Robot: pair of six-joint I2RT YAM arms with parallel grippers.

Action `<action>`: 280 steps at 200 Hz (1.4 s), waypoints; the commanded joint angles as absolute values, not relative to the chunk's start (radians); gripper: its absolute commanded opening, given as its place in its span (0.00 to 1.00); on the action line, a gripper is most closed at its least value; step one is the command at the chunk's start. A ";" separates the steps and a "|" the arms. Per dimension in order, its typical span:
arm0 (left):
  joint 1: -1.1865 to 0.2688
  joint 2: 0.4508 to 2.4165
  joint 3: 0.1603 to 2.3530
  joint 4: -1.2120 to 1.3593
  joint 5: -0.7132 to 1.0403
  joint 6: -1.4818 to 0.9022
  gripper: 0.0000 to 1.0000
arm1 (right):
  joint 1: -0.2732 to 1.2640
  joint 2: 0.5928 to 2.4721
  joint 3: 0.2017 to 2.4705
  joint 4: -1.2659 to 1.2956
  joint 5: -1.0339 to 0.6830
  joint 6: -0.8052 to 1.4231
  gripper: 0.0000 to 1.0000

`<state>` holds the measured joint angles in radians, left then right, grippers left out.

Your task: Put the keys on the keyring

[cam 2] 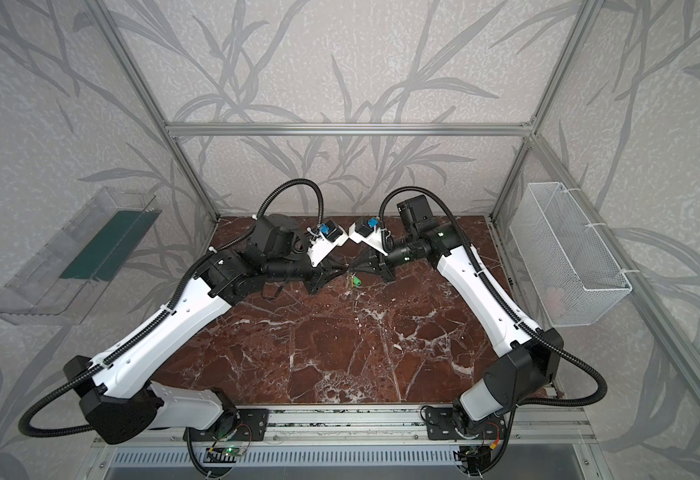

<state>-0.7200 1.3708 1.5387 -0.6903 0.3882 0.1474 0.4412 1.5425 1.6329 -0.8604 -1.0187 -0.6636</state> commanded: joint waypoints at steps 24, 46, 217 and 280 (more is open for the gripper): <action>-0.721 1.388 1.582 -0.721 0.402 0.170 0.16 | 0.444 1.509 1.629 -0.841 -1.081 -0.660 0.00; -0.721 1.388 1.583 -0.711 0.403 0.168 0.15 | 0.445 1.511 1.629 -0.841 -1.089 -0.660 0.00; -0.720 1.338 1.552 -0.665 0.430 0.164 0.23 | 0.451 1.520 1.626 -0.852 -1.091 -0.664 0.00; -0.715 1.337 1.545 -0.669 0.436 0.159 0.23 | 0.452 1.517 1.628 -0.850 -1.091 -0.663 0.00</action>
<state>-0.7181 1.3529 1.5494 -0.6746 0.4179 0.1467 0.4473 1.5417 1.6310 -0.8501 -1.0569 -0.6636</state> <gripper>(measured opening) 0.236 0.045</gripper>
